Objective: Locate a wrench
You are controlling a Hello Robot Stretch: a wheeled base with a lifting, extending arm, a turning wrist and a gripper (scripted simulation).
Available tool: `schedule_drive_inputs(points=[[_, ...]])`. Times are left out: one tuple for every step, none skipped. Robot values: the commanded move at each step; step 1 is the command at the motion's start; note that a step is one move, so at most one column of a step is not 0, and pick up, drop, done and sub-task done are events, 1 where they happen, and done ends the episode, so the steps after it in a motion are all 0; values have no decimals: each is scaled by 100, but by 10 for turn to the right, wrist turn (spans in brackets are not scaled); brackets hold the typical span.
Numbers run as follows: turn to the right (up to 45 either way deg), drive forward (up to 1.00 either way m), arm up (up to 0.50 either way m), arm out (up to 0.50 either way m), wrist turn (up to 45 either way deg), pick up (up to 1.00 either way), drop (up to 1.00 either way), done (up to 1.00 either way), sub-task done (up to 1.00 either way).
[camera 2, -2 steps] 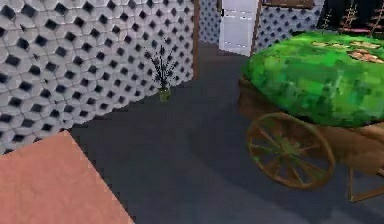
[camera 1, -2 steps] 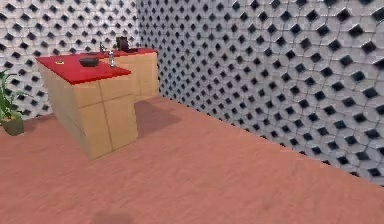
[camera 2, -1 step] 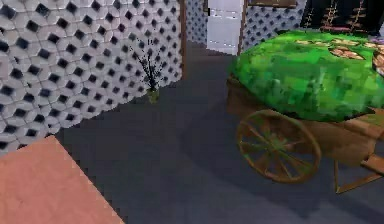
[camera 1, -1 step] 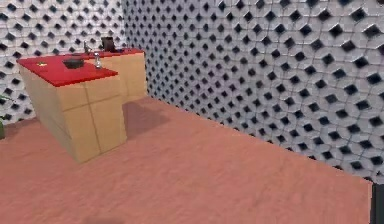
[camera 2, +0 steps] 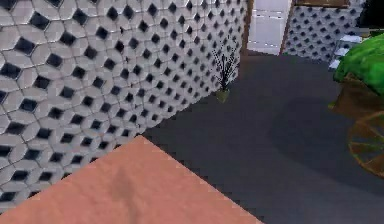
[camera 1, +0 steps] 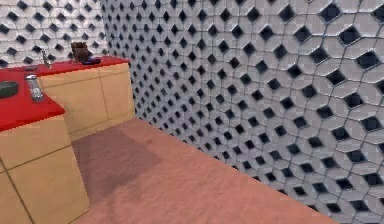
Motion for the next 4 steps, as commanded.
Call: schedule_drive_inputs(points=[[0,90,0,0,0,0,0,0,0],[-330,0,0,0,0,0,0,0,0],[0,100,0,0,0,0,0,0,0],[0,55,0,0,0,0,0,0,0]])
